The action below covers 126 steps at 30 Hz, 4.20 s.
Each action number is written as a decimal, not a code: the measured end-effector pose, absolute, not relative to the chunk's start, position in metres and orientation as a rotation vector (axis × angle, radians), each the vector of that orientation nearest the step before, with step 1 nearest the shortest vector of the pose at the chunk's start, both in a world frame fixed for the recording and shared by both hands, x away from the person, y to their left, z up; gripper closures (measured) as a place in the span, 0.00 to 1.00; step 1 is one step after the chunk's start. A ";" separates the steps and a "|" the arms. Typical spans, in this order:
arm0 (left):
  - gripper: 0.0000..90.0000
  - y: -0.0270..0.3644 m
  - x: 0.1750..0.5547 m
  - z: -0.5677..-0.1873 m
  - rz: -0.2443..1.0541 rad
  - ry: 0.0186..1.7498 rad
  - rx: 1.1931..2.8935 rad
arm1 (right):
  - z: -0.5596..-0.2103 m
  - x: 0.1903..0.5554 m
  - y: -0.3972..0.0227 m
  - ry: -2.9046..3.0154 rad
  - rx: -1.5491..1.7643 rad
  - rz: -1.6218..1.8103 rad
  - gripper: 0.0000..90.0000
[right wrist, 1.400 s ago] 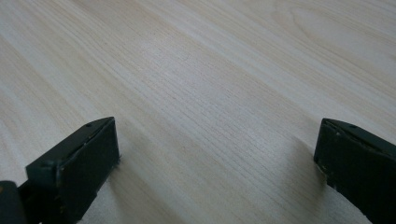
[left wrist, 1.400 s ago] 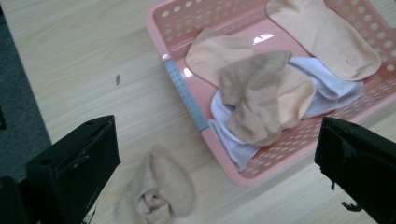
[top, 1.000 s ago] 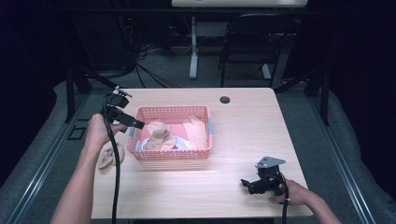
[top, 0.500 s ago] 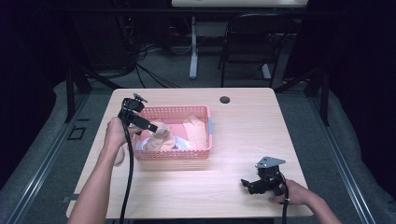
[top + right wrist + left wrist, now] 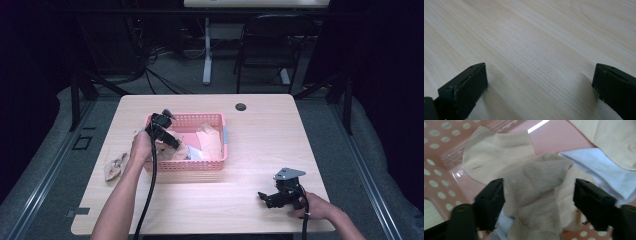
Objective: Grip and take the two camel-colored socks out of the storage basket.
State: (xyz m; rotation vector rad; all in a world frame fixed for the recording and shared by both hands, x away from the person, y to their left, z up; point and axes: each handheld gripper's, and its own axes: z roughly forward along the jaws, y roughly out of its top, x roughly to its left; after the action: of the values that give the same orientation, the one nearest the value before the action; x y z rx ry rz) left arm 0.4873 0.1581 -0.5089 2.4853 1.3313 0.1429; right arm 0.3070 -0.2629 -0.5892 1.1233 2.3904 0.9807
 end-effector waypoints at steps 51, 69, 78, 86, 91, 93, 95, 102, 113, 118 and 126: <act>0.92 0.181 0.466 -0.388 0.398 1.244 2.439 | -0.589 0.307 -0.263 2.390 1.123 0.980 0.00; 0.92 0.220 0.450 -0.360 0.449 1.288 2.390 | -0.589 0.307 -0.263 2.392 1.122 0.980 0.00; 0.92 0.263 0.437 -0.361 0.461 1.379 2.344 | -0.589 0.307 -0.263 2.392 1.123 0.979 0.00; 0.92 0.301 0.427 -0.375 0.442 1.476 2.292 | -0.589 0.307 -0.263 2.391 1.124 0.981 0.00; 0.92 0.317 0.420 -0.386 0.426 1.528 2.272 | -0.589 0.307 -0.263 2.390 1.124 0.980 0.00; 0.92 0.322 0.418 -0.392 0.415 1.546 2.270 | -0.589 0.307 -0.263 2.391 1.124 0.980 0.00; 0.92 0.326 0.417 -0.398 0.406 1.563 2.268 | -0.589 0.307 -0.263 2.389 1.125 0.983 0.00; 0.92 0.332 0.416 -0.423 0.348 1.599 2.277 | -0.589 0.307 -0.263 2.388 1.125 0.983 0.00; 0.92 0.332 0.418 -0.460 0.255 1.636 2.287 | -0.589 0.307 -0.263 2.389 1.124 0.982 0.00; 0.90 0.335 0.420 -0.478 0.205 1.680 2.248 | -0.589 0.307 -0.263 2.390 1.124 0.982 0.00; 0.87 0.332 0.426 -0.509 0.178 1.729 2.228 | -0.589 0.307 -0.263 2.390 1.123 0.981 0.00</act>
State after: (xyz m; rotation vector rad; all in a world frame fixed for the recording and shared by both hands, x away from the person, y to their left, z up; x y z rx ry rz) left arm 0.4260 0.3317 -0.5087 2.2280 1.7295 0.1784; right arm 0.3070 -0.2628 -0.5892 1.1234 2.3900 0.9806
